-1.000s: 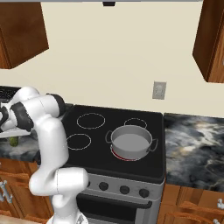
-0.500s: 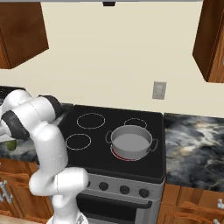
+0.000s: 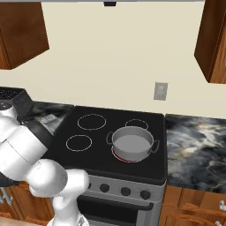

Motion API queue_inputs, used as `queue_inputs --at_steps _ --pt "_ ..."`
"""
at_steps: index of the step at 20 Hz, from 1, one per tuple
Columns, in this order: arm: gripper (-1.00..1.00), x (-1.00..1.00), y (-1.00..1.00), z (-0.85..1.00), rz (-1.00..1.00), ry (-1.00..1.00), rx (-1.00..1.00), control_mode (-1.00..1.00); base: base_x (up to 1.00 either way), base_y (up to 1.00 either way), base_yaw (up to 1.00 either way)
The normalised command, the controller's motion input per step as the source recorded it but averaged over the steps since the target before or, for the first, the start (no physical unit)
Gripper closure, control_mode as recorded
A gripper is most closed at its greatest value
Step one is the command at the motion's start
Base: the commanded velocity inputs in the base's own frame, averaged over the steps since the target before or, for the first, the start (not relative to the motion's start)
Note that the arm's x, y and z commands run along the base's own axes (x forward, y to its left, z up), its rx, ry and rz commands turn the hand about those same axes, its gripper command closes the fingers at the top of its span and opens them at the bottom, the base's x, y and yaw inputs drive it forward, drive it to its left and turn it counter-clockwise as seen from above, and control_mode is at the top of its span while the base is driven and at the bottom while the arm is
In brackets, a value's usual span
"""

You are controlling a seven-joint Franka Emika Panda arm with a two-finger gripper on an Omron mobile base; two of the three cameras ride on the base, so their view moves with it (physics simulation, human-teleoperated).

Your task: Put the cucumber and mushroom in the pot. Retrieve the spatula and lightly stir the vegetables in the pot.

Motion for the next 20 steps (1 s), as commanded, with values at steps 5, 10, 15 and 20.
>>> queue_inputs --at_steps 5,10,15,20 --pt "1.00 0.01 -0.08 1.00 0.00 0.01 0.00 -1.00 0.00 0.00 0.00" --pt "1.00 0.00 -0.38 0.73 0.00 0.14 -0.05 -1.00 0.00 0.00 0.00" --pt "1.00 0.09 -0.46 0.23 0.00 0.18 -0.20 -1.00 0.00 0.00 0.00" --pt "1.00 0.06 -0.67 0.06 0.00 0.14 -0.22 -1.00 0.00 0.00 0.00"
